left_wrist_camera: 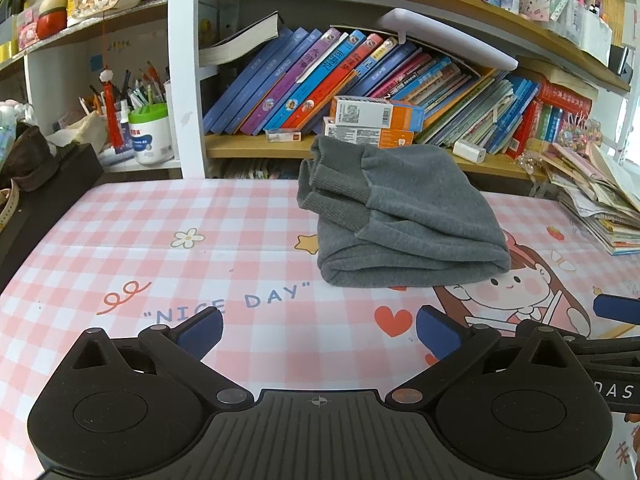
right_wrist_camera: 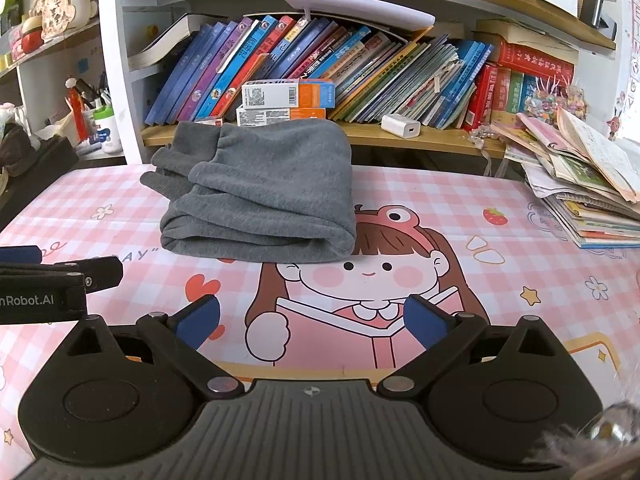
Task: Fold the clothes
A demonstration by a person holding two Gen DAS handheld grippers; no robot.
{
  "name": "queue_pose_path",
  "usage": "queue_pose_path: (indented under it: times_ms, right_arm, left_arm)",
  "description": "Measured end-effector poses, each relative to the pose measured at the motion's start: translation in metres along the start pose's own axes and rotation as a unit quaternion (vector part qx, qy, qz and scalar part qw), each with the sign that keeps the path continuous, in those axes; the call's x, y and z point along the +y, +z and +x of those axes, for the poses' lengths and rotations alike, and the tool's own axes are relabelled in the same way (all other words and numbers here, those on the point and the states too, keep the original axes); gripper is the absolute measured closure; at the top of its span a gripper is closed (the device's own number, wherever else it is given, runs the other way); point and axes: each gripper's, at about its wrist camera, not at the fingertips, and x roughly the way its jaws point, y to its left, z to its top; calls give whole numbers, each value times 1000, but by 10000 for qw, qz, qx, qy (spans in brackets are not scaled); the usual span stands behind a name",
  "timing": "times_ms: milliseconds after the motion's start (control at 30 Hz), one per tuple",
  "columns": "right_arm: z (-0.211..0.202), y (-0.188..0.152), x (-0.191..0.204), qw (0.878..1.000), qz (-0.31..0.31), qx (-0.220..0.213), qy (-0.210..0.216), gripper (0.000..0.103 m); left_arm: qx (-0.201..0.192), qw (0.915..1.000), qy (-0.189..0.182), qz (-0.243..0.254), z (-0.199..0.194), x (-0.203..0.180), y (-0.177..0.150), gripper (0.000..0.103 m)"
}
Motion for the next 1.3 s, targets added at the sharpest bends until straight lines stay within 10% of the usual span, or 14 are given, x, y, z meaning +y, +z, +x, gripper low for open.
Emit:
queue_pose_path:
  times_ms: [1300]
  right_arm:
    - [5,-1,2,10000,9,78,17,4]
  left_arm:
    - [109,9999,-67,-57,3,1,-1,0]
